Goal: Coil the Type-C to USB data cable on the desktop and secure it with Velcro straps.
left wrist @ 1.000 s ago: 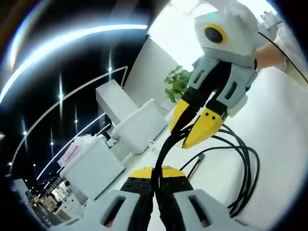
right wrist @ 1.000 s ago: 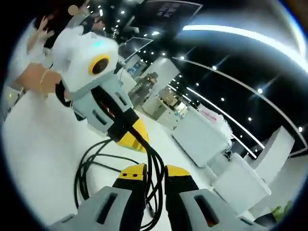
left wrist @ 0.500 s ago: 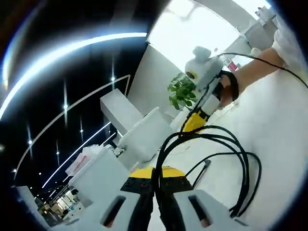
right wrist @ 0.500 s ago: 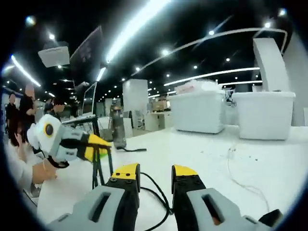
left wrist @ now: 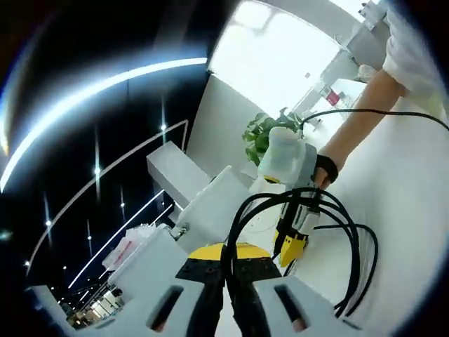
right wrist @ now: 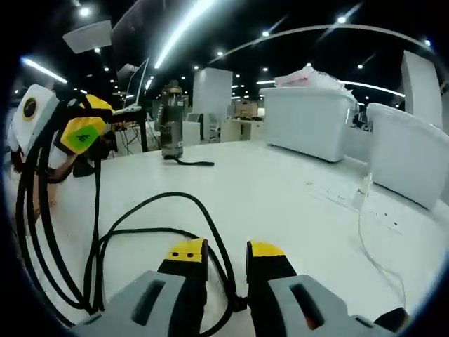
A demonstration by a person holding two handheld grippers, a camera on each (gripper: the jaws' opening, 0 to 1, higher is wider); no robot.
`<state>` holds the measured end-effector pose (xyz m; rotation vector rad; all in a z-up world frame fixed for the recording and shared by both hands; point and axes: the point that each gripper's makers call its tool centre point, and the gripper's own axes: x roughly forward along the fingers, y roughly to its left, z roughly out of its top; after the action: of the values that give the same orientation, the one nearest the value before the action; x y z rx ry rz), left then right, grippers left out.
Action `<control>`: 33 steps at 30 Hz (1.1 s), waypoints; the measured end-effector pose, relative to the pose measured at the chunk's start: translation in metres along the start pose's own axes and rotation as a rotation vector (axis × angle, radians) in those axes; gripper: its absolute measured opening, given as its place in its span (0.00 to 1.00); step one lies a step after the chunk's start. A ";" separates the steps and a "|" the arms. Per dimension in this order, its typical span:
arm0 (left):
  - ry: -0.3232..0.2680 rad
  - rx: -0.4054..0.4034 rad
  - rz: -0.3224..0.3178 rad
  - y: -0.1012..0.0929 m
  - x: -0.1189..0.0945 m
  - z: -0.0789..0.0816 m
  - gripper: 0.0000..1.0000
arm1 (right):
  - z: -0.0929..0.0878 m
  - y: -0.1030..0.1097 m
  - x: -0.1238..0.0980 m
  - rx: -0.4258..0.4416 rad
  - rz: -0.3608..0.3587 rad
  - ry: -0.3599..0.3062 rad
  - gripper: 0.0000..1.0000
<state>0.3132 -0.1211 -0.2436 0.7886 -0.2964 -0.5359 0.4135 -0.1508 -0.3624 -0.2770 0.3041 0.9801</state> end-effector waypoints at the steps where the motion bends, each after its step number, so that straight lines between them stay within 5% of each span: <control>1: 0.000 -0.003 -0.002 0.000 0.000 0.000 0.04 | 0.001 -0.006 -0.001 -0.038 -0.034 0.001 0.07; 9: 0.006 -0.147 -0.017 0.002 0.001 -0.010 0.04 | 0.024 -0.011 -0.032 -0.040 -0.090 -0.112 0.02; 13: 0.001 -0.161 -0.025 0.000 0.002 -0.011 0.04 | 0.047 -0.011 -0.060 -0.113 -0.156 -0.185 0.02; 19: -0.043 -0.105 -0.004 -0.004 0.003 -0.006 0.04 | 0.073 0.016 -0.096 -0.259 -0.191 -0.269 0.02; 33: -0.053 0.007 0.065 -0.003 0.008 -0.008 0.05 | 0.073 0.043 -0.109 -0.353 -0.098 -0.339 0.02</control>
<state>0.3228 -0.1222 -0.2509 0.7696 -0.3719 -0.4958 0.3295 -0.1850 -0.2579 -0.4349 -0.1934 0.9625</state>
